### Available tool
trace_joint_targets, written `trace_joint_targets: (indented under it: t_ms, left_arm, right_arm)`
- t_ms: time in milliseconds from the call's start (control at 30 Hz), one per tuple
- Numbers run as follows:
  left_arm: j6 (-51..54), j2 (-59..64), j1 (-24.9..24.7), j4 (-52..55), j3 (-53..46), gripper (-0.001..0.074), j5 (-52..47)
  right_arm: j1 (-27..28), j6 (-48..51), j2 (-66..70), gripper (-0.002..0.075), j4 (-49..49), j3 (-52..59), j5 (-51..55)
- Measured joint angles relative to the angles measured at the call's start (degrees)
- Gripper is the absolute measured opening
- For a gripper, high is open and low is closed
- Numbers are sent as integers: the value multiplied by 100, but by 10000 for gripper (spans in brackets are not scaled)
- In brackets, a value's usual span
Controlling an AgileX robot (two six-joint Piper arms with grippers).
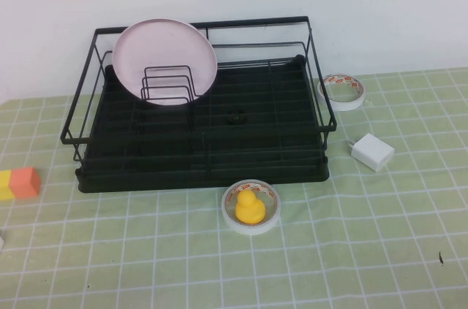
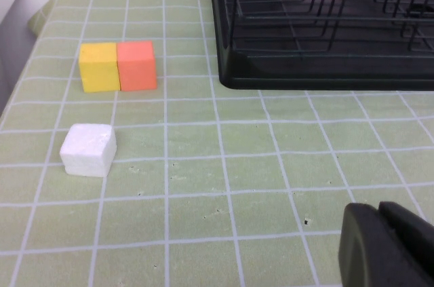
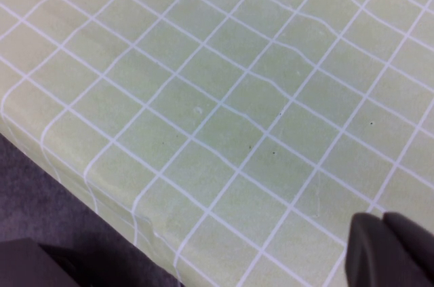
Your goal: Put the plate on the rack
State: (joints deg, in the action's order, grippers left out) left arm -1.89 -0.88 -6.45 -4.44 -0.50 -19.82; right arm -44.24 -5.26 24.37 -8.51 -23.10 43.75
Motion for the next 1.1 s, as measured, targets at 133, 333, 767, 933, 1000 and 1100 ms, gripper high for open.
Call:
trace_joint_targets:
  t_ms: [133,333,767,933,1000,1100]
  left_arm:
    - [-2,0,0,0,0,-1,0]
    - [-2,0,0,0,0,-1,0]
    - [-2,0,0,0,0,-1,0]
    - [-27,0,0,0,0,-1,0]
    - [-27,0,0,0,0,-1,0]
    - [-27,0,0,0,0,-1,0]
  right_arm:
    - [0,-9,0,-2,0,0,0]
    - [0,-21,0,-2,0,0,0]
    - [21,229,-267,-2,-173,3,0]
    - [746,316,-875,-2,-277,200,-505]
    - [1241,326,-1091,-2,-329,423,-1022]
    - [1973,326,-1460,-2,-350,868,-1882]
